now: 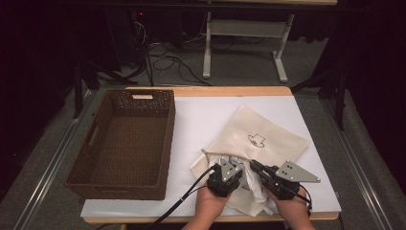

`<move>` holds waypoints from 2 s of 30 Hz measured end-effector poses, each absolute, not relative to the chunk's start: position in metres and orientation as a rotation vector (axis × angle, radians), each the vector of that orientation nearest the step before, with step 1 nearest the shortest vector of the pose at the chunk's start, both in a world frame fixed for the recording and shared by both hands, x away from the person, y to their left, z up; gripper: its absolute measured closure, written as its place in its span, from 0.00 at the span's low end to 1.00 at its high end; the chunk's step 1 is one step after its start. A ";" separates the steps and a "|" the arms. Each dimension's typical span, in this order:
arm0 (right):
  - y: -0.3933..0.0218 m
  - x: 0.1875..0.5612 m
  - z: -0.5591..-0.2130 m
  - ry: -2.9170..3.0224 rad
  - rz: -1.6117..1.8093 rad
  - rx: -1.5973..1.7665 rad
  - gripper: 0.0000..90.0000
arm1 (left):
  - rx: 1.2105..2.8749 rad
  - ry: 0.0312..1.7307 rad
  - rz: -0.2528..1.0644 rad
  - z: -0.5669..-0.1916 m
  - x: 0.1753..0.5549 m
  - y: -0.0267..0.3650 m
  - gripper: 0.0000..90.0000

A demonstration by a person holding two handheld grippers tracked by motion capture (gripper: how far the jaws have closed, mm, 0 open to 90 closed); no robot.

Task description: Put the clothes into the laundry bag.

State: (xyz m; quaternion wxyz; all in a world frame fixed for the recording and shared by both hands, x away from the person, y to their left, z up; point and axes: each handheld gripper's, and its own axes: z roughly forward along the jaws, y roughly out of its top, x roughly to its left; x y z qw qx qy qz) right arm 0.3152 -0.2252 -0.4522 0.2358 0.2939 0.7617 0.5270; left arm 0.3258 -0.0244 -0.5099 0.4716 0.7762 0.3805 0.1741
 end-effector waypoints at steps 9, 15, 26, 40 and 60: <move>-0.223 0.315 -0.453 2.091 1.431 0.807 0.98 | 1.805 0.850 0.433 -0.487 0.277 -0.002 0.51; -0.222 0.316 -0.453 2.090 1.418 0.809 0.98 | 1.757 0.785 0.343 -0.475 0.270 -0.016 0.34; -0.223 0.315 -0.453 2.090 1.431 0.802 0.98 | 1.877 0.867 0.417 -0.495 0.306 -0.025 0.97; -0.227 0.317 -0.454 2.087 1.432 0.809 0.98 | 1.875 0.844 0.498 -0.499 0.307 -0.022 0.49; -0.225 0.316 -0.454 2.092 1.426 0.806 0.98 | 1.922 0.951 0.317 -0.522 0.312 0.034 0.21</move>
